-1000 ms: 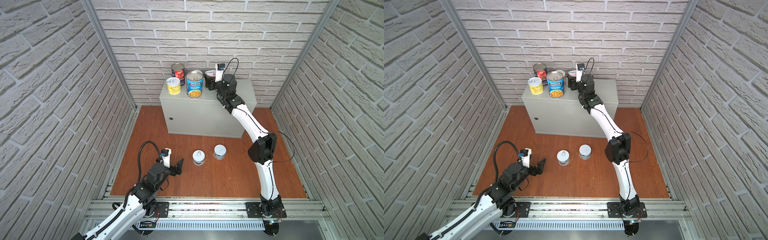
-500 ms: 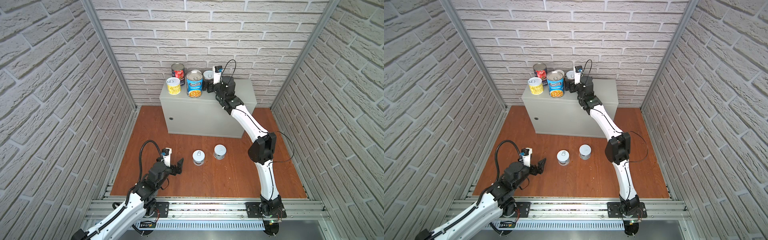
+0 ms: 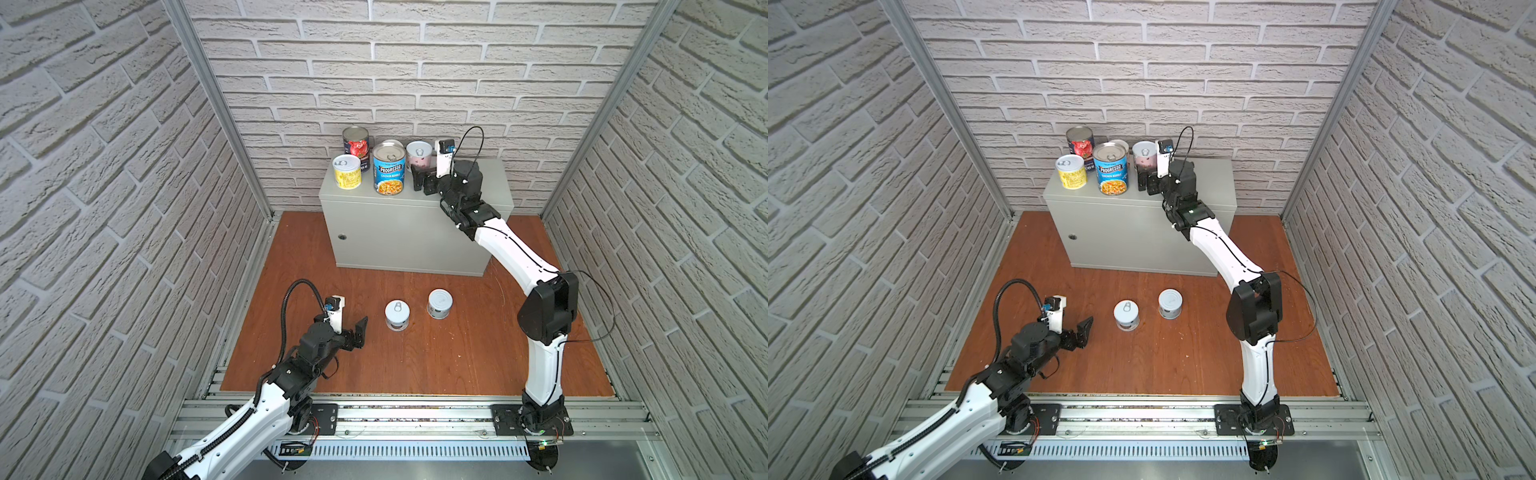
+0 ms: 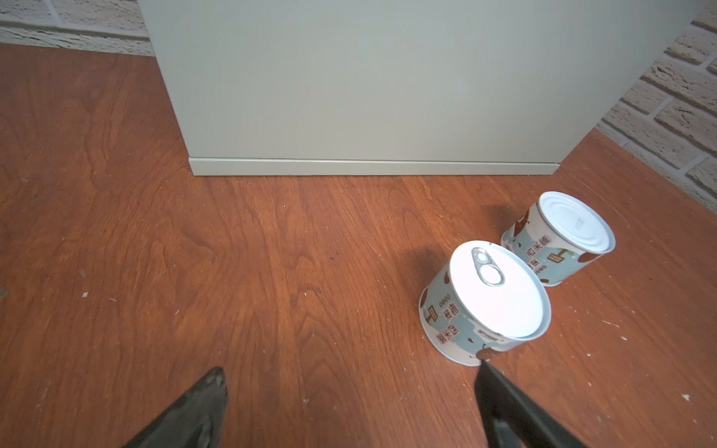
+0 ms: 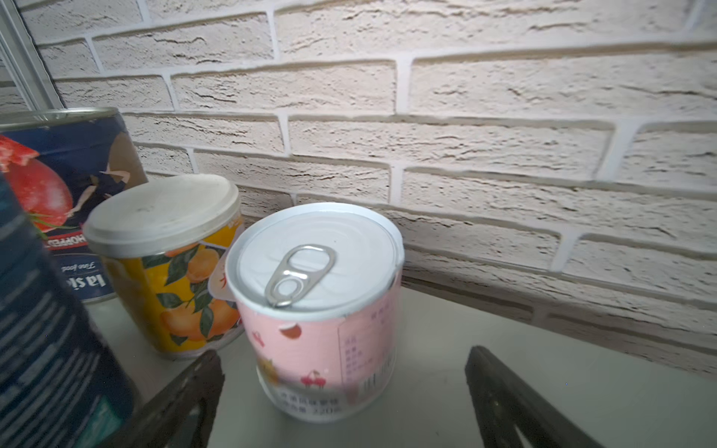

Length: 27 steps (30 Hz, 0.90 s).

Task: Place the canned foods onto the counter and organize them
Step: 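Lower the pink can onto the cabinet top beside the yellow can, open right gripper, then retract the right gripper while the left gripper lowers over a white can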

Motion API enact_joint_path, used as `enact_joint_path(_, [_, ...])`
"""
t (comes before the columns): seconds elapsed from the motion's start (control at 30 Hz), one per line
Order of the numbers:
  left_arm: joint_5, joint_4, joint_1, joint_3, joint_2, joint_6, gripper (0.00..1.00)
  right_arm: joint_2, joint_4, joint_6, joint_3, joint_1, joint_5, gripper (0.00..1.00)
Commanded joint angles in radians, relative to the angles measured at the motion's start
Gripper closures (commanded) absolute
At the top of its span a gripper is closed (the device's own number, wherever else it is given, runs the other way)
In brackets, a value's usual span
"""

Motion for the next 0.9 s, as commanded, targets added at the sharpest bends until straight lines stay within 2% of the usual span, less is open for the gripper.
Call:
enact_joint_path(0.0, [0.011,0.050,0.006,0.004,-0.001,0.008,0.02,-0.099,0.030,0.020,-0.076,-0.005,0.018,0.01])
enact_joint_path(0.33, [0.018,0.041,0.008,0.019,0.014,0.025,0.02,-0.347,-0.063,0.020,-0.221,-0.006,0.068,0.01])
enact_joint_path(0.53, [0.022,0.017,0.006,0.026,0.001,0.035,0.02,-0.560,-0.041,0.027,-0.451,-0.014,0.106,0.01])
enact_joint_path(0.7, [0.021,-0.004,0.006,0.044,0.009,0.003,0.02,-0.732,-0.122,0.080,-0.609,-0.015,0.119,0.02])
enact_joint_path(0.87, [0.037,-0.078,-0.006,0.124,0.055,-0.026,0.02,-0.939,-0.201,0.143,-0.804,-0.017,0.112,0.02])
